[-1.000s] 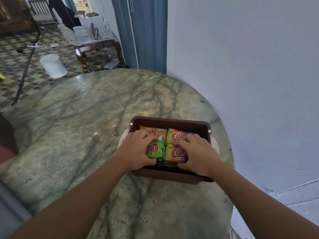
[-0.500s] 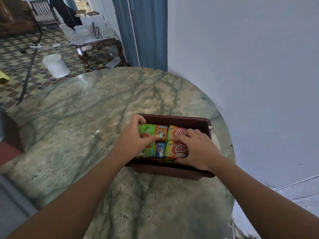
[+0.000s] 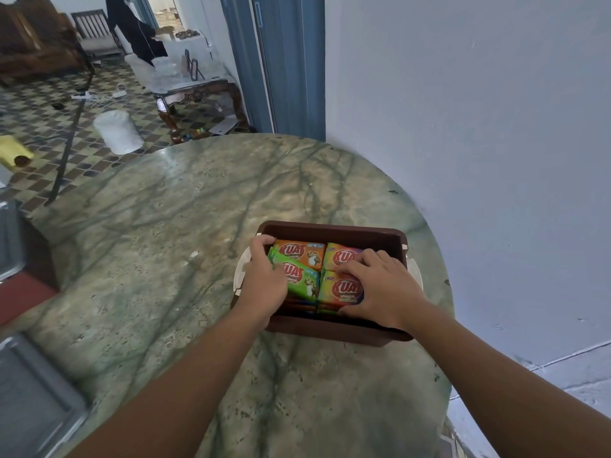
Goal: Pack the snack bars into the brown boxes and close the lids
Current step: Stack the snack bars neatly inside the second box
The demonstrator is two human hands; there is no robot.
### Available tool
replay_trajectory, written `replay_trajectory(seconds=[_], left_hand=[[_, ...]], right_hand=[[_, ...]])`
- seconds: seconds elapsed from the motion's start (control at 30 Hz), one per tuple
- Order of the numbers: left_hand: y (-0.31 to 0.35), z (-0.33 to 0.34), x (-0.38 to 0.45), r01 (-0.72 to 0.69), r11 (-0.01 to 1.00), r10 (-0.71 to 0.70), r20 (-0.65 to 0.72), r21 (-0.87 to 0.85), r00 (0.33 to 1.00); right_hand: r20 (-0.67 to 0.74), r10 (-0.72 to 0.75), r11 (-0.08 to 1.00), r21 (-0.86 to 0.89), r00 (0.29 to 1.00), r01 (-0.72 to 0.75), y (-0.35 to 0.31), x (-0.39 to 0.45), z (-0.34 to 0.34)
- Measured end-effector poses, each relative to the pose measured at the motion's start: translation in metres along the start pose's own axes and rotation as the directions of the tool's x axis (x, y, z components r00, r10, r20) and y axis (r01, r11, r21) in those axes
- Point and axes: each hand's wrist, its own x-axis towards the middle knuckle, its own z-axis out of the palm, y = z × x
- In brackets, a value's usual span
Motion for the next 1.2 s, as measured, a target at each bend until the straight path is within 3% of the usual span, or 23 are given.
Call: replay_trajectory(seconds=[0.07, 0.13, 0.3, 0.37, 0.57, 0.8, 0.9, 0.97, 1.03, 1.1, 1.2], left_hand=[[-0.006, -0.004, 0.003, -0.147, 0.931, 0.111, 0.124, 0.334, 0.986], [-0.005, -0.012, 0.001, -0.234, 0.795, 0.104, 0.255, 0.559, 0.961], [-0.002, -0.006, -0.003, -0.401, 0.438, 0.228, 0.332, 0.804, 0.915], [-0.003, -0.006, 0.000, -0.432, 0.395, 0.229, 0.369, 0.810, 0.901], [-0.015, -0.011, 0.007, -0.453, 0.514, 0.262, 0.369, 0.728, 0.892], [-0.017, -0.007, 0.011, -0.437, 0.552, 0.243, 0.364, 0.710, 0.899], [-0.016, -0.011, 0.012, -0.463, 0.577, 0.272, 0.376, 0.673, 0.886], [-0.015, -0.015, 0.016, -0.467, 0.635, 0.371, 0.288, 0.615, 0.883], [-0.011, -0.021, 0.026, -0.387, 0.690, 0.420, 0.097, 0.611, 0.902], [-0.010, -0.024, 0.043, -0.232, 0.727, 0.319, -0.019, 0.646, 0.948], [-0.022, -0.020, 0.067, -0.036, 0.822, 0.018, 0.038, 0.569, 0.999]], right_hand=[[-0.002, 0.003, 1.000, -0.001, 1.000, -0.003, 0.000, 0.000, 0.001], [-0.005, 0.006, 1.000, -0.008, 1.000, -0.006, 0.000, 0.000, 0.001], [0.027, 0.013, 1.000, -0.023, 1.000, -0.012, -0.001, 0.000, 0.000], [0.037, 0.007, 1.000, -0.026, 0.999, -0.006, -0.001, 0.001, -0.001], [0.060, -0.015, 0.999, -0.041, 0.998, 0.017, -0.001, 0.002, -0.002], [0.088, -0.039, 0.994, -0.101, 0.995, 0.047, -0.001, 0.001, -0.002], [-0.024, -0.007, 0.998, -0.056, 1.000, 0.006, -0.002, -0.001, 0.000], [-0.211, 0.098, 0.995, 0.053, 0.973, -0.088, -0.001, -0.004, 0.003], [-0.358, 0.266, 0.961, 0.173, 0.895, -0.217, -0.002, -0.006, 0.003], [-0.386, 0.458, 0.886, 0.267, 0.801, -0.379, -0.003, -0.006, 0.001], [-0.217, 0.685, 0.712, 0.404, 0.695, -0.575, 0.001, -0.001, -0.002]])
